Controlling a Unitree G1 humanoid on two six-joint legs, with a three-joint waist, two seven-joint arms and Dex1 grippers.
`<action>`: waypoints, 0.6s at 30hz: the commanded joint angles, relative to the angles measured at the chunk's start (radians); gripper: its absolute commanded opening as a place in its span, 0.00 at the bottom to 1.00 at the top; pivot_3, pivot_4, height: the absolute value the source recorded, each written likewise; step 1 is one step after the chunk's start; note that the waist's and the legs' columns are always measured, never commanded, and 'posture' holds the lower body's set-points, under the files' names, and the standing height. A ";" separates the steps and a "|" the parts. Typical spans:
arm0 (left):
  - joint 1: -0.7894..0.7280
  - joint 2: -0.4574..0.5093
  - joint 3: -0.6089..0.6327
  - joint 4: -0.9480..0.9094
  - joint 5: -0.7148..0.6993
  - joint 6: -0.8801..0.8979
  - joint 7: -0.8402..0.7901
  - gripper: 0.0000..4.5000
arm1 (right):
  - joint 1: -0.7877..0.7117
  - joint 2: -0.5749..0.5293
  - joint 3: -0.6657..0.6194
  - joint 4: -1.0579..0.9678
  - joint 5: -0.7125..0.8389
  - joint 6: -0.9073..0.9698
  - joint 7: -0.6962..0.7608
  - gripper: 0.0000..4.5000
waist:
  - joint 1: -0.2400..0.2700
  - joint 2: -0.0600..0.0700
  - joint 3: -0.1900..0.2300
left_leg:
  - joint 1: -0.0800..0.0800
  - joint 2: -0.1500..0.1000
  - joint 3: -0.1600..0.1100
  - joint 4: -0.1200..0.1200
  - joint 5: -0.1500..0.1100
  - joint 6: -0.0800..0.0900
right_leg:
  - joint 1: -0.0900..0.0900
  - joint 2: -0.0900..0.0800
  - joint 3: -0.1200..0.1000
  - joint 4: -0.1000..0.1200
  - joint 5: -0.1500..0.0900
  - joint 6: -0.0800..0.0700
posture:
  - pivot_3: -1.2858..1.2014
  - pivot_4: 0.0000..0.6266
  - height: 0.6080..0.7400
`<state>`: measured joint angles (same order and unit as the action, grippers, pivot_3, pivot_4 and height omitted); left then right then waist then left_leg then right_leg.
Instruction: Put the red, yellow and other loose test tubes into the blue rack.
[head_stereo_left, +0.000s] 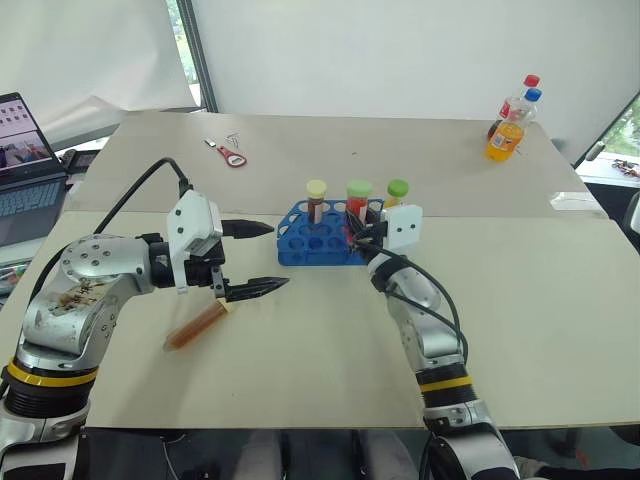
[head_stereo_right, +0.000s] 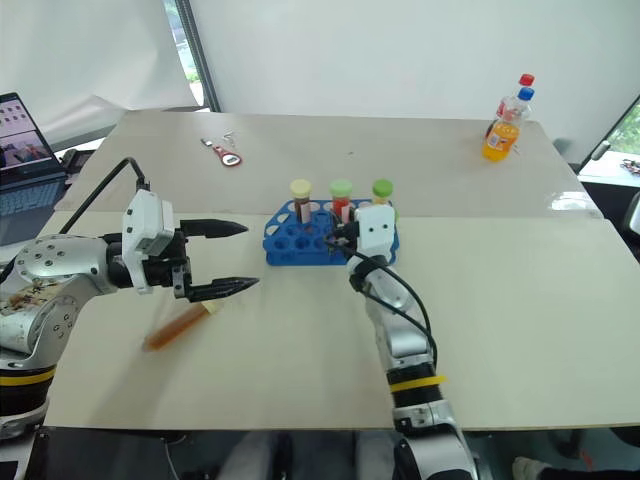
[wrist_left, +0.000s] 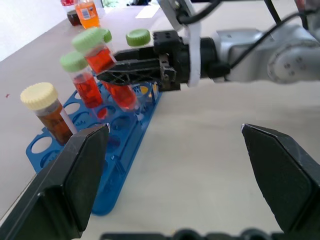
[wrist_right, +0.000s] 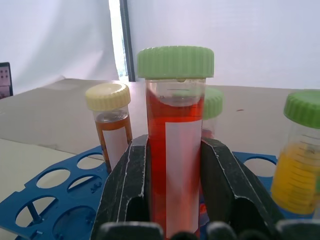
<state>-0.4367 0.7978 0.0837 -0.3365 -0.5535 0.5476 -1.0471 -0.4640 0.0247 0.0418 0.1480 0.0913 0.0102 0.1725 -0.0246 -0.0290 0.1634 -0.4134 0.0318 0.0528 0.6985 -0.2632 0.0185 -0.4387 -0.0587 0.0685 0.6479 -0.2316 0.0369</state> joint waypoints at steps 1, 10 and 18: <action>-0.030 -0.006 0.015 -0.015 -0.021 0.037 0.044 1.00 | 0.015 0.016 -0.011 -0.001 0.008 -0.061 -0.009 0.52 | -0.003 0.000 0.000 | 0.000 0.000 0.000 0.000 0.000 0.000 | 0.000 0.000 0.000 0.000 0.000 0.000 | 0.52 0.24 0.95; -0.076 0.130 -0.024 0.006 0.054 0.141 0.048 1.00 | 0.111 -0.112 0.055 -0.211 -0.039 0.048 0.089 0.89 | -0.013 0.000 0.000 | 0.000 0.000 -0.005 -0.002 0.000 0.000 | 0.000 0.000 0.000 0.000 0.000 0.000 | 0.52 0.24 0.95; -0.166 0.411 -0.157 0.008 0.100 0.305 -0.106 1.00 | 0.217 -0.396 0.074 -0.602 0.202 0.361 0.419 0.89 | -0.016 0.000 0.001 | 0.000 0.000 -0.006 -0.002 0.000 0.000 | 0.000 0.001 0.000 -0.001 0.000 0.000 | 0.52 0.24 0.95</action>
<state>-0.5805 1.1701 -0.0610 -0.3107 -0.4688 0.8222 -1.1062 -0.2365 -0.3438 0.1130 -0.3426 0.2061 0.2988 0.5064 -0.0407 -0.0292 0.1641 -0.4129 0.0316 0.0478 0.6959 -0.2632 0.0186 -0.4386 -0.0581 0.0687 0.6463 -0.2320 0.0368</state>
